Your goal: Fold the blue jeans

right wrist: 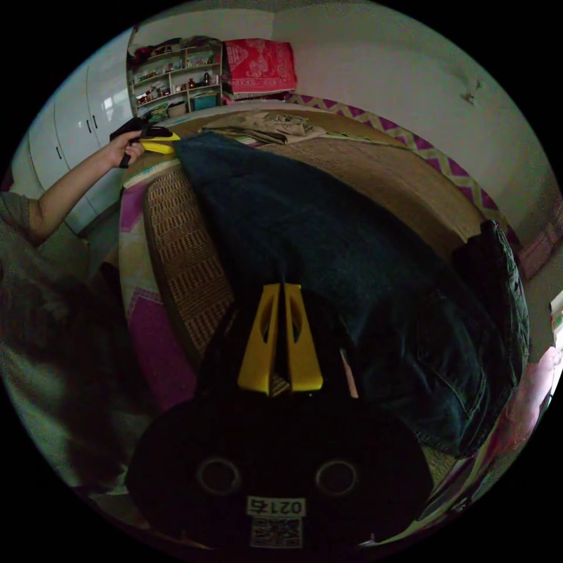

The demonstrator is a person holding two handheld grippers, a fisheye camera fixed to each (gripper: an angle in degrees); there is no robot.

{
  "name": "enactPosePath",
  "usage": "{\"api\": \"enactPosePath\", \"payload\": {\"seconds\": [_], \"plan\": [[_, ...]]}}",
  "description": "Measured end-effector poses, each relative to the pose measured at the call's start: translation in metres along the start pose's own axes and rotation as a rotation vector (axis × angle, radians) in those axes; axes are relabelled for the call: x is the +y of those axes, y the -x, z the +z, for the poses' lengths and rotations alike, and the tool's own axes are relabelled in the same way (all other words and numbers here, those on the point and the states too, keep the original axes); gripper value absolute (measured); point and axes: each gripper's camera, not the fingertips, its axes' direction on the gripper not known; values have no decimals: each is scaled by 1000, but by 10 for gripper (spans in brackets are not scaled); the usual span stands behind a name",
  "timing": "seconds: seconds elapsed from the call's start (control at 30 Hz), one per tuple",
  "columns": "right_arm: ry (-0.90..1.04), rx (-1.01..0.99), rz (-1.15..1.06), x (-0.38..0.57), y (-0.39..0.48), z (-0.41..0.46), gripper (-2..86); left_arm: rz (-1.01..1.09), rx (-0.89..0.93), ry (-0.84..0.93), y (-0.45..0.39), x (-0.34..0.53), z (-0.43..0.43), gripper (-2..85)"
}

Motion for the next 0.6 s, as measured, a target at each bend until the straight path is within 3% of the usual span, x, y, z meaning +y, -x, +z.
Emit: {"api": "enactPosePath", "payload": {"seconds": [0.17, 0.33, 0.5, 0.6], "plan": [[-3, -10, 19, -6, -19, -14, -2, -12, -4, -4, 5, 21, 49, 9], [-7, -36, 34, -14, -51, -40, -5, 61, 110, -97, -9, 66, 71, -6], [-147, -23, 133, 1, -106, -124, -9, 492, -20, -197, -131, 160, 100, -9], [-258, -6, 246, 34, -147, -195, -8, 728, -58, -160, -204, 233, 151, -9]]}}
